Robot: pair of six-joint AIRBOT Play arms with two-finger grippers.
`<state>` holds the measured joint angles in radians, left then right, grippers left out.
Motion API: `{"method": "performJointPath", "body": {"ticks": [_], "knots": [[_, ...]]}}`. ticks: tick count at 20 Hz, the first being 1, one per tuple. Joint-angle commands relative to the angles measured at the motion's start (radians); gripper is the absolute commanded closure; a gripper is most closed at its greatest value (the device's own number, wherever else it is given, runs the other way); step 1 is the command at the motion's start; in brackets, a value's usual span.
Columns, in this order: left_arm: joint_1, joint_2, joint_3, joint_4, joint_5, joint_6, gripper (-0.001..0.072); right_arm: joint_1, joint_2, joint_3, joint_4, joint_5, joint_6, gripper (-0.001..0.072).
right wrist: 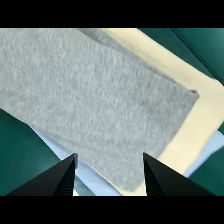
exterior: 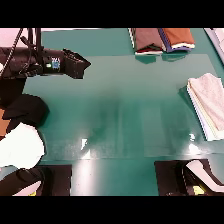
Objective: Fold the shirts.
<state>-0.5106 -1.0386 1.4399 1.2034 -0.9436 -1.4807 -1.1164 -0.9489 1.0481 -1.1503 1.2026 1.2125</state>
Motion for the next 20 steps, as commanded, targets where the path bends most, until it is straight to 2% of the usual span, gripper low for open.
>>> {"method": "performJointPath", "body": {"ticks": [1, 4, 9, 13, 14, 15, 17, 20], "knots": [[-0.001, 0.0, 0.0, -0.001, -0.002, -0.003, 0.0685, 0.114, 0.002, 0.064, 0.132, -0.017, 0.0, 0.0226], [-0.001, 0.0, 0.0, 0.0, 0.01, -0.003, 0.0685, 0.388, 0.002, 0.08, 0.29, -0.016, 0.0, 0.0226], [-0.001, 0.0, 0.0, -0.001, 0.007, -0.003, 0.0685, 0.912, -0.032, 0.08, 0.283, -0.095, -0.001, 0.0227], [-0.001, 0.0, 0.0, -0.001, 0.016, -0.003, 0.0685, 1.175, -0.094, 0.08, 0.283, -0.201, -0.001, 0.0235], [-0.001, 0.0, 0.0, -0.001, 0.016, -0.003, 0.0685, 1.221, -0.111, 0.08, 0.283, -0.209, -0.001, 0.0261], [-0.001, 0.0, 0.0, -0.001, 0.017, -0.003, 0.0685, 1.257, -0.126, 0.08, 0.283, -0.209, -0.001, 0.0365], [-0.001, 0.0, 0.0, -0.001, 0.019, -0.003, 0.0685, 1.307, -0.148, 0.08, 0.283, -0.207, -0.001, 0.0698], [-0.001, 0.0, 0.0, -0.001, 0.019, -0.003, 0.0685, 1.335, -0.161, 0.08, 0.284, -0.207, -0.001, 0.0698]]}}
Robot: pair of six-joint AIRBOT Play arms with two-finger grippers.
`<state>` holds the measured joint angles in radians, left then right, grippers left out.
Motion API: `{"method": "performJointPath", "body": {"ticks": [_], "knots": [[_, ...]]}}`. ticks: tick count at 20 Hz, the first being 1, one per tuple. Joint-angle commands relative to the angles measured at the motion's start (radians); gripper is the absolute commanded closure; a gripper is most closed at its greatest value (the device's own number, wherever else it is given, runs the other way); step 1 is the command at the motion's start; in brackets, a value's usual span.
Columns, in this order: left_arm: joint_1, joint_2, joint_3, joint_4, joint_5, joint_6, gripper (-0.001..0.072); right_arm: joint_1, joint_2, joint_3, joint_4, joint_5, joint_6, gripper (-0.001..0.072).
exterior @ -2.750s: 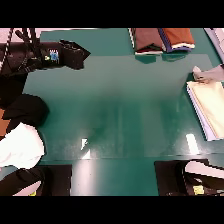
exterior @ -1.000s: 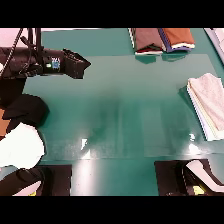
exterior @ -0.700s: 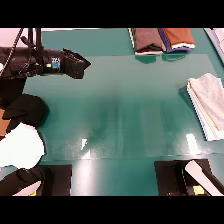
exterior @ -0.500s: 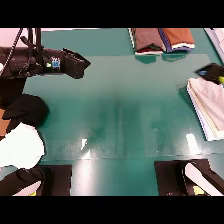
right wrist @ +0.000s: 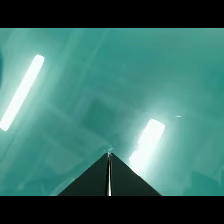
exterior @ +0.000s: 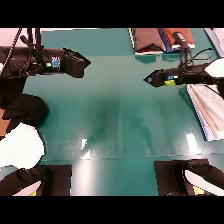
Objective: Fold the shirts.
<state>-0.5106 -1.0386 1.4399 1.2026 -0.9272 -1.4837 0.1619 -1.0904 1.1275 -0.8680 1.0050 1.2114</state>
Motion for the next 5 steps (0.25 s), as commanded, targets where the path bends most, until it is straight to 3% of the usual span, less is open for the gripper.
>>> {"method": "performJointPath", "body": {"ticks": [1, 5], "knots": [[-0.001, 0.0, 0.0, 0.0, 0.003, 0.0, 0.0686, 0.057, -0.018, 0.001, 0.004, -0.01, 0.0, 0.0698], [-0.001, 0.0, 0.0, 0.0, 0.003, 0.0, 0.0685, 0.048, -0.018, 0.001, 0.004, 0.008, 0.0, 0.0698]]}}
